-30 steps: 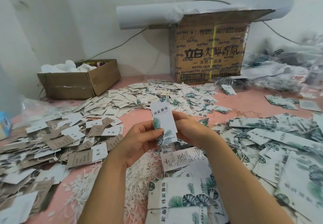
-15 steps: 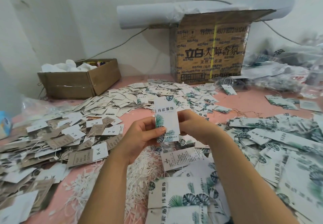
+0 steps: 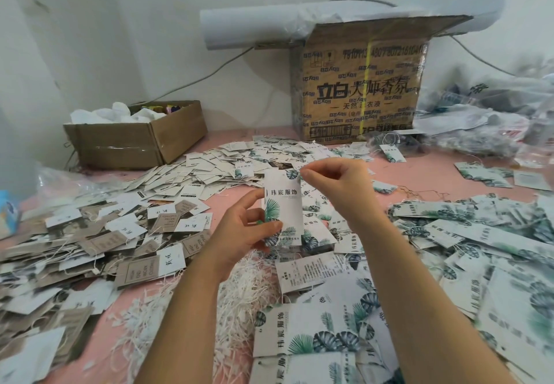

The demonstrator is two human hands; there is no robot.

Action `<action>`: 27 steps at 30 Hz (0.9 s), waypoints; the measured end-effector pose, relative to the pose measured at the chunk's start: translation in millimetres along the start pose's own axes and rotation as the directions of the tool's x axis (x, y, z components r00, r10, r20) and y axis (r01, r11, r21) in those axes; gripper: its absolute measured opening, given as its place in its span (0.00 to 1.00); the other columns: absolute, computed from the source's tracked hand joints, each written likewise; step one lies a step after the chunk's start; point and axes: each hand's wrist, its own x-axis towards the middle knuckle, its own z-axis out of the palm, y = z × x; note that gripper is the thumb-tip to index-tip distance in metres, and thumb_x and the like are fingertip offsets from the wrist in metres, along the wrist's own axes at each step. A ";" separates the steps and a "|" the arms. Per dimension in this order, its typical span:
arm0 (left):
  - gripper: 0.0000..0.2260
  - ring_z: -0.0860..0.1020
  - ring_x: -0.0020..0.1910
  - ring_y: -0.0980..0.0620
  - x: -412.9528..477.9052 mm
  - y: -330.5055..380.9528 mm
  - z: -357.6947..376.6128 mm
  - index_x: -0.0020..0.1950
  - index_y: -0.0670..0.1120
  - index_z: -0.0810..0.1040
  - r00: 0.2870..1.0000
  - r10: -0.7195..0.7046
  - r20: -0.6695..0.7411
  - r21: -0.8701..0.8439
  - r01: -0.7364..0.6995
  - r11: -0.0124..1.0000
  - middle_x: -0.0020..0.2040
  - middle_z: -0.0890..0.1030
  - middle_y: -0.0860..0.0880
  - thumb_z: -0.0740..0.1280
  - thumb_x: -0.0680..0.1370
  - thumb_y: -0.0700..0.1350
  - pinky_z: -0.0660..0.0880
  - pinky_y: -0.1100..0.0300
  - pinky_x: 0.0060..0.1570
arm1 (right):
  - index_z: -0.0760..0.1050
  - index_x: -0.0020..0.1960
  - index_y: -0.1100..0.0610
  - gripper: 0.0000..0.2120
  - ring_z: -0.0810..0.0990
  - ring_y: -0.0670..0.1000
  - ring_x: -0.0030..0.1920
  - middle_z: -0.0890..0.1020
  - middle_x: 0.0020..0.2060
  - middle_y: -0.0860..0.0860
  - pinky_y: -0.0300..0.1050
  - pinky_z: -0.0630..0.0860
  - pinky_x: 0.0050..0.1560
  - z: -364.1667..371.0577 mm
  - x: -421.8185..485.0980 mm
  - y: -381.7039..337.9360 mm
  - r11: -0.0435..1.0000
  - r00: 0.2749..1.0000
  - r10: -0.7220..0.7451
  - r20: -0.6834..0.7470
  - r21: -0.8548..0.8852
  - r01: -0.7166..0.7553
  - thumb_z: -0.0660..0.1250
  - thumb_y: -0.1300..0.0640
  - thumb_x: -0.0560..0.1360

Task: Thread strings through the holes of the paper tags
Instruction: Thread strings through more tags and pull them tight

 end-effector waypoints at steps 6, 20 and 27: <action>0.25 0.80 0.43 0.44 -0.2 2.4 1.4 0.65 0.52 0.71 1.000 0.012 0.003 0.050 -0.012 0.999 0.52 0.81 0.37 0.69 0.73 0.33 0.78 0.59 0.33 | 0.80 0.39 0.55 0.05 0.67 0.39 0.23 0.74 0.26 0.44 0.29 0.63 0.24 4.5 -0.3 1.8 0.986 0.999 -0.021 0.045 -0.166 0.028 0.69 0.62 0.73; 0.31 0.76 0.42 0.46 0.4 6.6 3.4 0.57 0.72 0.67 0.999 0.047 0.025 0.132 -0.050 0.990 0.55 0.74 0.31 0.71 0.73 0.36 0.74 0.63 0.36 | 0.79 0.39 0.59 0.04 0.69 0.33 0.27 0.70 0.25 0.40 0.26 0.65 0.29 11.1 -0.7 0.1 0.937 0.985 -0.165 0.042 -0.306 0.170 0.69 0.63 0.72; 0.32 0.74 0.42 0.46 0.9 5.1 2.2 0.66 0.67 0.65 0.997 0.064 0.035 0.187 -0.069 0.980 0.45 0.73 0.43 0.71 0.73 0.37 0.72 0.51 0.46 | 0.76 0.37 0.54 0.06 0.70 0.32 0.29 0.73 0.28 0.40 0.26 0.65 0.31 13.6 -0.3 2.3 0.933 0.985 -0.173 0.016 -0.317 0.169 0.69 0.63 0.72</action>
